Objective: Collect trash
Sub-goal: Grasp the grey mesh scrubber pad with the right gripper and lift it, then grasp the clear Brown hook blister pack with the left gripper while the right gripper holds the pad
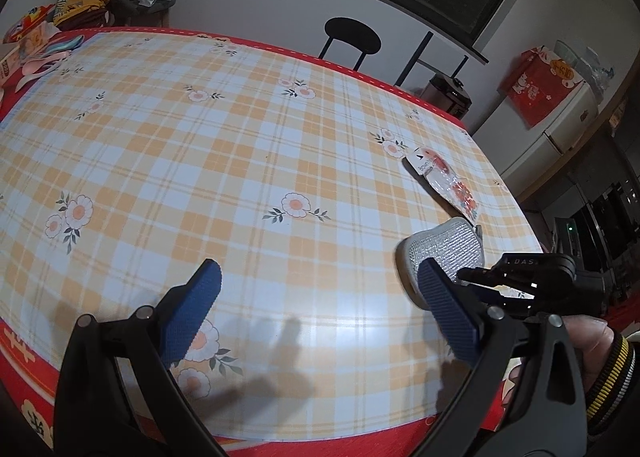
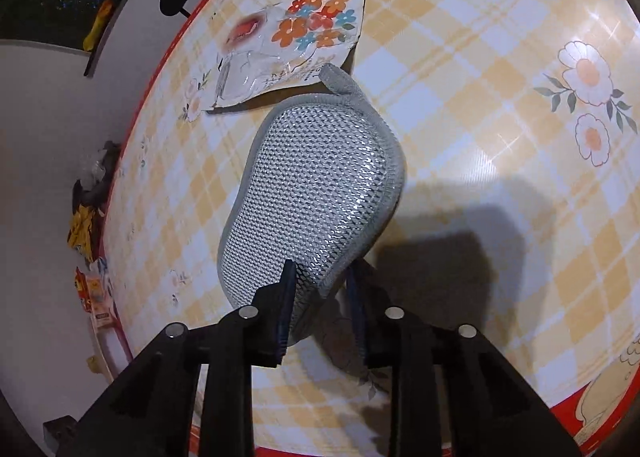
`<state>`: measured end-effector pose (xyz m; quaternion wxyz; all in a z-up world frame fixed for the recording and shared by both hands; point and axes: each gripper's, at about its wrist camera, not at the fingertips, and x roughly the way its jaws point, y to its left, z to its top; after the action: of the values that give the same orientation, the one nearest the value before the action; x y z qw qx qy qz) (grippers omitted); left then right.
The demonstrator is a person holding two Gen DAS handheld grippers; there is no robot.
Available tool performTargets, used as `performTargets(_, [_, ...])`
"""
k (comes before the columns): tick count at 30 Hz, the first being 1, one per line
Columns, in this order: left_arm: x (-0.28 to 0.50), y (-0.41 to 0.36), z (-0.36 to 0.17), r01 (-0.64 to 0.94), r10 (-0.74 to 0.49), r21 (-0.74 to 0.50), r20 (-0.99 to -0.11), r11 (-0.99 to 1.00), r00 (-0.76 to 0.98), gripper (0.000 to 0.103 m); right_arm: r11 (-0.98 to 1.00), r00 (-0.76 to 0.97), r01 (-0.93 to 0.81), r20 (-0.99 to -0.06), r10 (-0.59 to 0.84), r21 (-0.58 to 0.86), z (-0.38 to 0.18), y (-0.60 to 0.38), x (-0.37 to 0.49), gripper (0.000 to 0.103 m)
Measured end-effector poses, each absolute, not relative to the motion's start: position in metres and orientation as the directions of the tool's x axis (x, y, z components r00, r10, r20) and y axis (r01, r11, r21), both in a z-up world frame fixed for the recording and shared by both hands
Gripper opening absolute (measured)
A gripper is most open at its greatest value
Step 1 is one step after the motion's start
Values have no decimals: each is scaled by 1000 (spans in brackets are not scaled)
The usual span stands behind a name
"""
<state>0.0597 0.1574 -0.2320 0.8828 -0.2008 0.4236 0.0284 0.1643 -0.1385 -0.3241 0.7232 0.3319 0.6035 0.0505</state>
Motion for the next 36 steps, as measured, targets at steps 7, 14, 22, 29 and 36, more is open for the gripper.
performTargets(7, [63,151,-231,-210,-127,-332,-757,920,641,97,765,366,212,-776,515,608,-288,-156,165,8])
performTargets(14, [79,121,-231,-151,-174,-343,-751,927,637,97,830,420,110,-783,460,546,-262,-184,157,7])
performTargets(22, [91,90,-235,-100,-226,-364,-747,926,625,97,960,465,-37,-845,262,278,-240,-219,146,7])
performTargets(29, [93,84,-235,-93,-233,-366,-747,926,623,97,969,427,-128,-870,247,212,-246,-207,145,7])
performTargets(36, [92,89,-239,-114,-226,-369,-755,922,616,97,971,384,-145,-894,231,189,-267,-189,150,8])
